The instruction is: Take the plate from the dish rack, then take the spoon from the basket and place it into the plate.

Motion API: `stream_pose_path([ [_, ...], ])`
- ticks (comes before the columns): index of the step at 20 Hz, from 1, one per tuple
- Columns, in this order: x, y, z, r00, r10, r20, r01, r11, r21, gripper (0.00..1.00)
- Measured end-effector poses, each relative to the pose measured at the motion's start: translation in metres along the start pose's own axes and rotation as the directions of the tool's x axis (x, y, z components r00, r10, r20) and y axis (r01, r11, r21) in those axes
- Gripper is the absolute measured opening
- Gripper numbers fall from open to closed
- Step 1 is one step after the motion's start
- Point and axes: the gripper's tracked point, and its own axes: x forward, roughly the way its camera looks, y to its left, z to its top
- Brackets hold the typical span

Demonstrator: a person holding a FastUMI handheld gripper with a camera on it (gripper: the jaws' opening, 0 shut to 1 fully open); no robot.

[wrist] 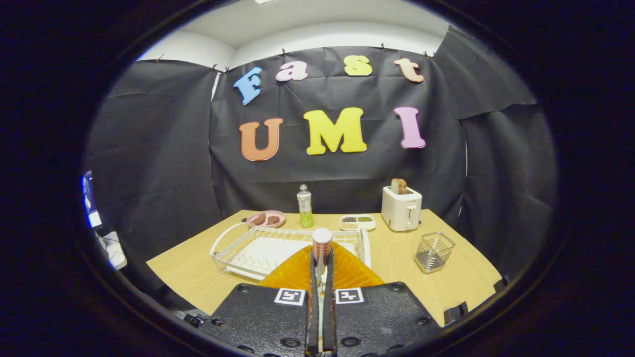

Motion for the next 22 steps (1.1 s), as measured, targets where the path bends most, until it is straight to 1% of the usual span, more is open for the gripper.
stream_pose_path([
  [3,0.01,0.028,-0.025,0.998,0.043,-0.035,-0.044,0.999,-0.022,0.09],
  [8,0.028,0.05,-0.062,0.989,0.081,-0.122,-0.079,0.997,0.023,0.09],
  [11,0.035,0.062,-0.078,0.979,0.121,-0.162,-0.115,0.992,0.045,0.08],
  [14,0.038,0.063,-0.086,0.976,0.124,-0.182,-0.115,0.992,0.058,0.09],
  [17,0.041,0.066,-0.096,0.967,0.155,-0.201,-0.141,0.986,0.086,0.11],
  [18,0.042,0.066,-0.096,0.966,0.165,-0.2,-0.149,0.984,0.094,0.14],
  [22,0.046,0.059,-0.101,0.959,0.183,-0.216,-0.159,0.979,0.127,0.19],
])
